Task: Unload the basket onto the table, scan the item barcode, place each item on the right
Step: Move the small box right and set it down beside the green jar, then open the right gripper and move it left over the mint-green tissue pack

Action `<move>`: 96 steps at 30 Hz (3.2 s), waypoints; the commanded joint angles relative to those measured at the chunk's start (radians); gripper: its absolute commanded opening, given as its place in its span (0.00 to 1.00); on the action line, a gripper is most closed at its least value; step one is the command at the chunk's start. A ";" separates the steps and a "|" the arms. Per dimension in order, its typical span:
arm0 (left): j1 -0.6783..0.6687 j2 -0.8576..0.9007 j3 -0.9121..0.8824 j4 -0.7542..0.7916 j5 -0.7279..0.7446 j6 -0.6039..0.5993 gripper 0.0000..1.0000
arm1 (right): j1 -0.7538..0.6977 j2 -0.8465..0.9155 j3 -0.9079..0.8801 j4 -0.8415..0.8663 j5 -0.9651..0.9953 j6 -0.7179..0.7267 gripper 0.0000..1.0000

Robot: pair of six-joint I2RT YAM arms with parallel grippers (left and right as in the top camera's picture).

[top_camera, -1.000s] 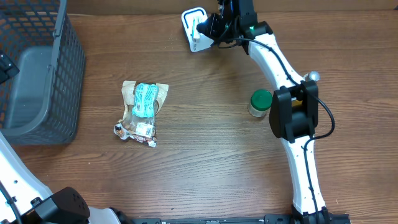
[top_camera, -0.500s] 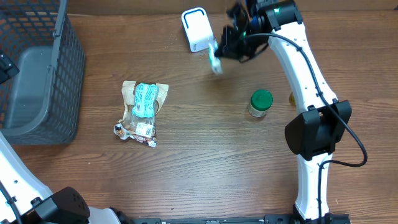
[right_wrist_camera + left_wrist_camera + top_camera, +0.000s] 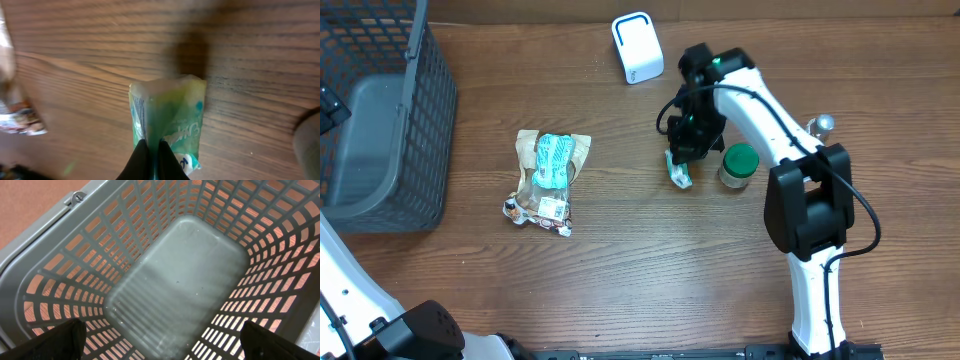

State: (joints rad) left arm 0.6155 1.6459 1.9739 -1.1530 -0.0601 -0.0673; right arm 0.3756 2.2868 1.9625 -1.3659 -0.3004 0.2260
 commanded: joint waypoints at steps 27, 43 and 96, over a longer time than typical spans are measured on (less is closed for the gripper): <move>-0.001 0.005 0.018 0.001 0.006 0.019 1.00 | 0.034 0.006 -0.045 -0.084 0.579 0.257 0.04; -0.001 0.005 0.018 0.001 0.006 0.019 1.00 | 0.051 0.006 -0.044 -0.084 0.561 0.243 0.42; -0.001 0.005 0.018 0.001 0.005 0.019 1.00 | 0.329 -0.018 0.084 0.331 -0.118 0.413 0.75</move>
State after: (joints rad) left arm 0.6155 1.6459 1.9739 -1.1530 -0.0601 -0.0677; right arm 0.6788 2.2864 2.0514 -1.0500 -0.4927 0.5465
